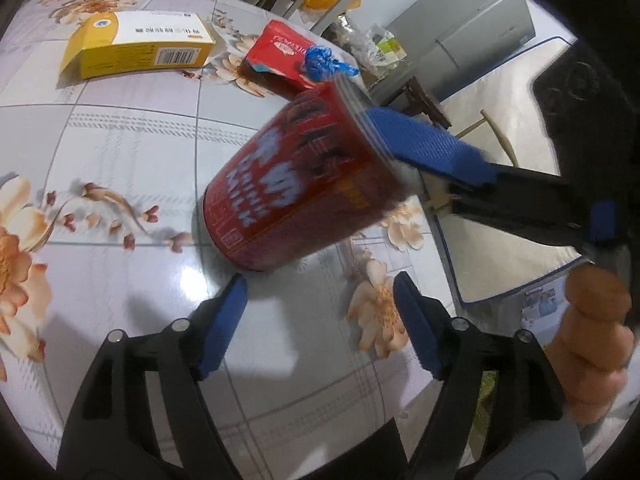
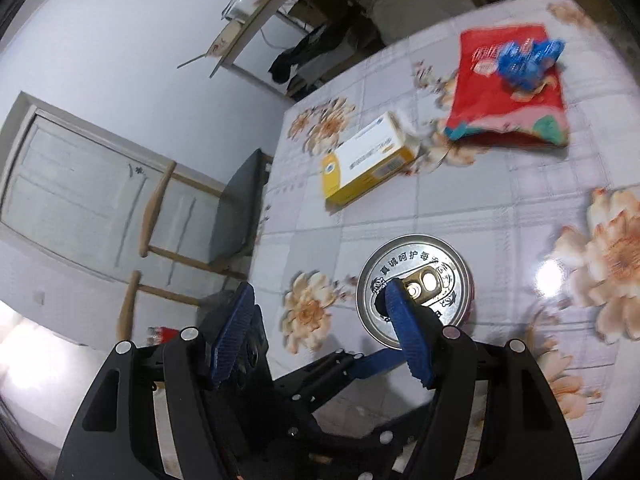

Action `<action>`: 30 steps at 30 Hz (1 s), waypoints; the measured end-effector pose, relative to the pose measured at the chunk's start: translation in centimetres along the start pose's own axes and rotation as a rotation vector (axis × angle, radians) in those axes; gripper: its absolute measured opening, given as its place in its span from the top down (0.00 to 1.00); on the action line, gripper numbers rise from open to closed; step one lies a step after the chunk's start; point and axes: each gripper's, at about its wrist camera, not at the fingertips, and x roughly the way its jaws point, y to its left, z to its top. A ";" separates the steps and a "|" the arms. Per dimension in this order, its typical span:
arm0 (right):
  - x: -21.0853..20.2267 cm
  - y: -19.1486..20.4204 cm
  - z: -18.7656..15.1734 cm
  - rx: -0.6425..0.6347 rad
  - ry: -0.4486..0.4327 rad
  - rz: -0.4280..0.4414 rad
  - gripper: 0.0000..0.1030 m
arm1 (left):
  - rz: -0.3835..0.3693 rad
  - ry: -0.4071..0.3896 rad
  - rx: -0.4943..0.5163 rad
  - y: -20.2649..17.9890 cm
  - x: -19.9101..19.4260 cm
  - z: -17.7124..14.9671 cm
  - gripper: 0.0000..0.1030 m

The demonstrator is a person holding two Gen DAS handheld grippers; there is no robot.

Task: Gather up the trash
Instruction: 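Grasp the red can with the right tool while the left tool grasps the yellow capsule box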

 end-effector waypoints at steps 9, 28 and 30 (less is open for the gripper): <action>-1.0 1.2 -0.7 -0.049 -0.039 -0.036 0.36 | 0.004 -0.033 0.006 0.4 -3.2 -2.0 0.27; 2.2 1.6 -5.1 -0.533 -0.178 -0.545 0.22 | 0.375 -0.227 0.167 6.1 -11.3 3.7 0.27; 3.4 1.6 -4.9 -0.551 -0.174 -0.542 0.22 | 0.393 -0.195 0.247 5.5 -11.0 5.5 0.23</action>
